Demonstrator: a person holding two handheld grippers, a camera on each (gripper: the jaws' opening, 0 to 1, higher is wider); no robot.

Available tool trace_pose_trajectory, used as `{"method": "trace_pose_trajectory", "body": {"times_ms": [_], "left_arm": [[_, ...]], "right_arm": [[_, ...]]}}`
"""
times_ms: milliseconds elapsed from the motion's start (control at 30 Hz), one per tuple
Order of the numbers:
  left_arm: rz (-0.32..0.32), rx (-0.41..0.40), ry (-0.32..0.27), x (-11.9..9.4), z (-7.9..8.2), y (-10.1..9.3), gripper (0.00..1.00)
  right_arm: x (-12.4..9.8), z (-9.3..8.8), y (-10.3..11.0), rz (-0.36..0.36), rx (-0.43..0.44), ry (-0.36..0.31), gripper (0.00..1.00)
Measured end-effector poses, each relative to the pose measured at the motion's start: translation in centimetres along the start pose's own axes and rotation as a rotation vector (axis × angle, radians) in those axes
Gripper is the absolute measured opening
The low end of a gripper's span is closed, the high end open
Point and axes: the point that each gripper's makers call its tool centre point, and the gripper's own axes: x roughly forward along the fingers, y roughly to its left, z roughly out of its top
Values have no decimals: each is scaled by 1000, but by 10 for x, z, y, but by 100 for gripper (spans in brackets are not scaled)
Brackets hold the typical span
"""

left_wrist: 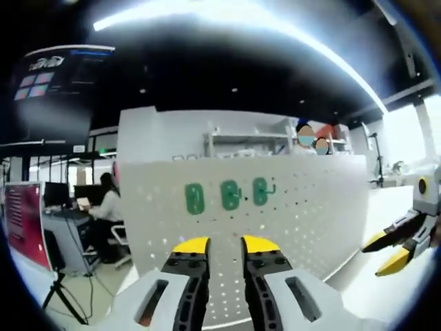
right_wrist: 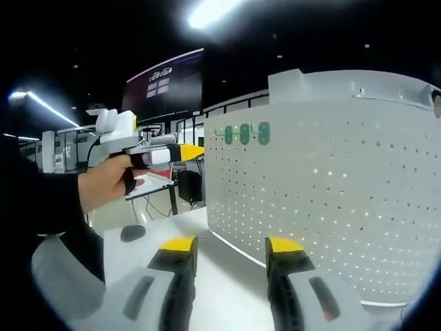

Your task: Insert the hook assembly into the mounting plate slot until the hook locks in place.

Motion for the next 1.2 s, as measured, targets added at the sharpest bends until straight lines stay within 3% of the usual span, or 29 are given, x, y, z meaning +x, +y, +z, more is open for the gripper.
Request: {"method": "trace_pose_trajectory", "body": {"times_ms": [400,667,1100,1200], "left_arm": [[-37,0,31,-23,-28,-26,18],[-35,-34,67,-38,-56,-28,18],[-33,-50,107,-43,-80,-27,17],[-37,-43,101,-43,-78,-27,17]], "right_arm": [[11,-22,13,33,-1,56,37],[18,-41,26,66,3,109,37],[29,-74,52,119,-8,203,36],[33,-85,60,138,-11,233,35]]}}
